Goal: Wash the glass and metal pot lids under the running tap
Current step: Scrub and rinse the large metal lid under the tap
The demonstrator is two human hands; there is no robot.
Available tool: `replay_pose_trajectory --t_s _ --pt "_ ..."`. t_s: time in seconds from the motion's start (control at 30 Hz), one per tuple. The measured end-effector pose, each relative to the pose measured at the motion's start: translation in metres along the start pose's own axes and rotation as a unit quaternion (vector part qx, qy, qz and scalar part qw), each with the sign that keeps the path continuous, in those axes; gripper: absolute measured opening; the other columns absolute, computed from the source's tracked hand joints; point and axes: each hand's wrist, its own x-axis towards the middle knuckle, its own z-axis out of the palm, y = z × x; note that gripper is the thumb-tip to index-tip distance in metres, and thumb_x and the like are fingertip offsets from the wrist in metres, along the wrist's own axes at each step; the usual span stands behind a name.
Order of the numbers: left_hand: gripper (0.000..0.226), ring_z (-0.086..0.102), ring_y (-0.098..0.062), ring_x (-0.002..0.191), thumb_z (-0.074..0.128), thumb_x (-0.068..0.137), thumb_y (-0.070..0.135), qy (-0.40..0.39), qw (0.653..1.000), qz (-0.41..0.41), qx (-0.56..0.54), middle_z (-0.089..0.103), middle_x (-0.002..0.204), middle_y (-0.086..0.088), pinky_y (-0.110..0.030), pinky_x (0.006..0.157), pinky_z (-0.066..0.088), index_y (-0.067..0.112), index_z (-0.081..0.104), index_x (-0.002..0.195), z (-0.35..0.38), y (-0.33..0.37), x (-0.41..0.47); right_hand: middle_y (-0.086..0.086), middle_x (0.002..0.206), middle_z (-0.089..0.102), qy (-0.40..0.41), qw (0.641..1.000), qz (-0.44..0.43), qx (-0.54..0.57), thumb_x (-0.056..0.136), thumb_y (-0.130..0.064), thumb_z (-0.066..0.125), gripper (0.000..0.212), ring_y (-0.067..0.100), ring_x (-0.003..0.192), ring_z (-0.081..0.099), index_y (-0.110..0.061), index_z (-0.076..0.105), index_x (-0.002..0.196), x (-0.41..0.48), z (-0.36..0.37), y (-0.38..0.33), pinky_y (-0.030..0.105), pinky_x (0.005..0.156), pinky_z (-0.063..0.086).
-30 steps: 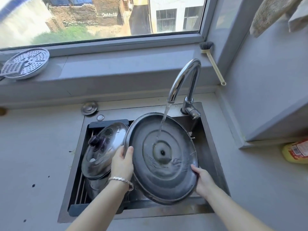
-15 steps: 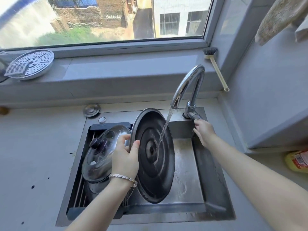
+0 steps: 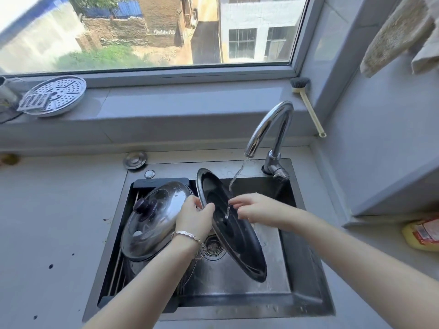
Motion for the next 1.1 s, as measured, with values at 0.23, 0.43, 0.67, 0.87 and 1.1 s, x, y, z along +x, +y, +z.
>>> replay_pose_trajectory --t_s 0.23,0.43,0.67,0.87,1.1 --pt "0.022 0.068 -0.035 0.082 0.056 0.076 0.026 -0.083 0.994 -0.016 -0.068 0.058 0.079 -0.013 -0.050 0.075 0.057 0.009 0.042 0.075 0.013 0.025 -0.012 0.007 0.095 0.070 0.196 0.945 -0.147 -0.217 0.088 -0.024 0.053 0.025 0.031 0.087 0.062 -0.019 0.055 0.113 -0.036 0.036 0.010 0.039 0.073 0.050" --pt "0.011 0.064 -0.018 0.081 0.044 0.095 0.019 -0.112 0.990 0.002 -0.081 0.061 0.095 -0.009 -0.033 0.069 0.056 0.019 0.047 0.085 0.003 0.015 -0.030 -0.003 0.083 0.072 0.277 0.953 -0.072 -0.098 0.086 -0.018 0.056 0.019 0.018 0.080 0.063 -0.025 0.071 0.095 -0.041 -0.002 0.036 0.033 0.072 0.047" --pt "0.018 0.056 -0.015 0.066 0.041 0.094 0.006 -0.091 0.991 -0.065 -0.076 0.056 0.085 -0.008 -0.026 0.059 0.046 0.014 0.047 0.080 -0.010 -0.022 -0.040 -0.002 0.081 0.069 0.319 0.946 -0.055 0.007 0.089 -0.024 0.058 0.015 0.016 0.076 0.060 -0.018 0.071 0.091 -0.047 -0.010 0.048 0.029 0.070 0.045" --pt "0.020 0.055 -0.015 0.061 0.040 0.093 0.003 -0.080 0.991 -0.078 -0.075 0.057 0.075 -0.005 -0.021 0.048 0.045 0.012 0.047 0.077 -0.015 -0.039 -0.044 -0.009 0.066 0.061 0.273 0.950 -0.041 -0.145 0.084 -0.024 0.057 0.013 0.016 0.073 0.058 -0.027 0.069 0.087 -0.048 0.002 0.038 0.028 0.064 0.046" --pt "0.021 0.059 -0.017 0.064 0.040 0.092 0.001 -0.042 0.994 -0.070 -0.076 0.060 0.076 -0.007 -0.024 0.053 0.041 0.011 0.049 0.075 -0.034 -0.058 -0.045 0.003 0.097 0.070 0.288 0.928 -0.049 -0.230 0.090 -0.024 0.050 0.021 0.027 0.095 0.060 -0.024 0.067 0.103 -0.042 0.012 0.020 0.031 0.073 0.046"
